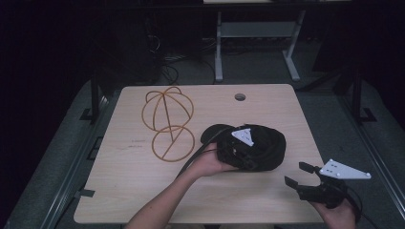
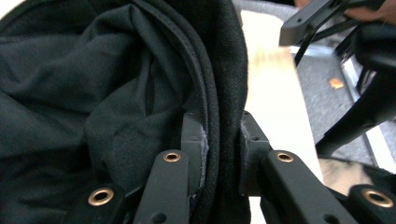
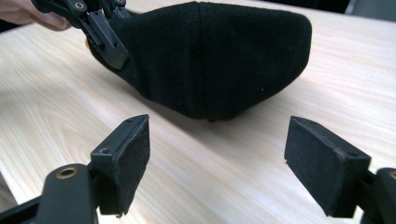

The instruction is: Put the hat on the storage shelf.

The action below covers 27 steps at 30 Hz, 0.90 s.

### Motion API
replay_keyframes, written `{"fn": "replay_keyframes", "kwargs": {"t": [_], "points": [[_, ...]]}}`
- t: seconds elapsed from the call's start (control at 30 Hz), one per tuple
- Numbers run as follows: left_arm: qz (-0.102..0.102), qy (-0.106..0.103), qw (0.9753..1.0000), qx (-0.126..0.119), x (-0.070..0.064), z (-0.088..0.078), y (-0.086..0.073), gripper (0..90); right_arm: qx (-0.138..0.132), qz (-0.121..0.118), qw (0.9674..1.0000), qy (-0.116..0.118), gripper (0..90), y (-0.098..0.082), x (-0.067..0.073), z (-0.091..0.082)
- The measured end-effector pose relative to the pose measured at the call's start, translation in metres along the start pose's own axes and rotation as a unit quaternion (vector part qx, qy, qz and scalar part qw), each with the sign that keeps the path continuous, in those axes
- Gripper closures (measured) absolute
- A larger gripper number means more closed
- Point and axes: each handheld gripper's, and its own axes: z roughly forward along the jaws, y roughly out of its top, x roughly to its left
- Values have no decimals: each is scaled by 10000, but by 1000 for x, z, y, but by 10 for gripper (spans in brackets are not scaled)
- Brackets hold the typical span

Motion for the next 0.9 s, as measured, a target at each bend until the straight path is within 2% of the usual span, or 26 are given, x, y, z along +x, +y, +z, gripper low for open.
{"fn": "replay_keyframes", "kwargs": {"t": [0.2, 0.43, 0.73, 0.9], "points": [[-93, -115, 9993, -341, -1, -17, 2, 764, -145, 56, 9998, 89, 199, 5, 4, 1], [-214, -274, 9963, -790, -3, -38, 3, 759, -262, 106, 9994, 195, 181, 13, 9, 2], [-145, -420, 9944, -956, -10, -54, 6, 757, -223, 143, 9991, 339, 179, 19, 14, 8], [-113, -464, 9921, -1159, -14, -65, 9, 757, -262, 127, 9989, 356, 163, 22, 18, 10]]}}
